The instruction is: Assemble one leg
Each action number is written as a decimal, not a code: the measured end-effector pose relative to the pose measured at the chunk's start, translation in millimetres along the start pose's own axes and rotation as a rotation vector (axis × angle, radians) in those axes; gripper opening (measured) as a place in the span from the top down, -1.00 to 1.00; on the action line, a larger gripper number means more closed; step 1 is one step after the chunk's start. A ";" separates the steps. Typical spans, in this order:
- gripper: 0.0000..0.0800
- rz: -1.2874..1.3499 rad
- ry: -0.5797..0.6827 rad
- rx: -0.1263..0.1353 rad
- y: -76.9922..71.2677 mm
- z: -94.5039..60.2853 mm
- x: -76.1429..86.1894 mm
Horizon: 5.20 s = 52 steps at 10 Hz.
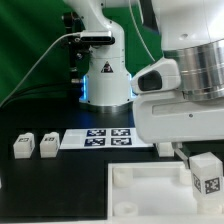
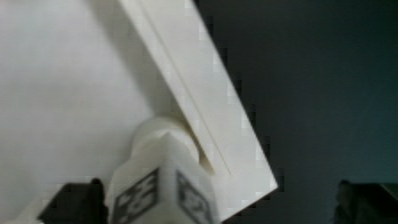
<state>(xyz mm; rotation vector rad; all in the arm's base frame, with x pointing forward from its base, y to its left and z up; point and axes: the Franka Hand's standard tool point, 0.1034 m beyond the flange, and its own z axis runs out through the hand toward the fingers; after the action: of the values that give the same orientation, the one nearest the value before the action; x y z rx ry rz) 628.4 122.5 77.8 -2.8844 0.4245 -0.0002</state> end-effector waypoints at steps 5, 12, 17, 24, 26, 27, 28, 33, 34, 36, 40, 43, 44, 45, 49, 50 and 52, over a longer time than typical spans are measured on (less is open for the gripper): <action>-0.62 -0.480 0.002 -0.024 17.6 0.6 9.4; 0.27 -0.046 0.008 -0.006 14.0 1.6 8.0; 0.27 0.721 0.056 0.089 13.7 4.4 1.5; -0.37 1.092 0.023 0.108 -0.4 7.8 -5.3; -0.55 0.762 0.016 0.077 0.0 5.1 -5.0; -0.60 0.566 0.015 0.045 -3.8 1.1 -3.7; -0.62 0.477 0.023 0.046 -2.9 1.6 -2.5; -0.62 -0.202 0.042 -0.033 1.0 -5.0 9.2; -0.62 -0.294 0.040 -0.033 4.3 -3.8 10.9; -0.55 -0.230 0.040 -0.031 3.3 -3.2 10.0; 0.24 0.055 0.048 -0.027 7.8 -3.5 12.1; 0.24 0.660 0.047 0.025 14.1 -2.8 11.1; 0.24 0.801 0.039 0.056 14.6 -1.7 9.2; 0.24 0.953 0.028 0.077 14.1 -1.7 6.1; 0.24 1.121 -0.011 0.069 -2.0 -1.5 -0.5; 0.02 1.064 -0.012 0.062 -1.9 -1.2 -1.5; -0.42 0.745 -0.013 0.033 1.4 -0.6 -4.1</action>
Offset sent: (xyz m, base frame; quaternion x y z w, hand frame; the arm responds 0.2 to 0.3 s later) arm -0.0013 0.0028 -0.0071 -0.0013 -0.0048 -0.1733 0.9849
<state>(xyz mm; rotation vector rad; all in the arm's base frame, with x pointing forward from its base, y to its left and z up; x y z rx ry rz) 624.0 122.3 78.2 -2.5136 1.4351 0.1305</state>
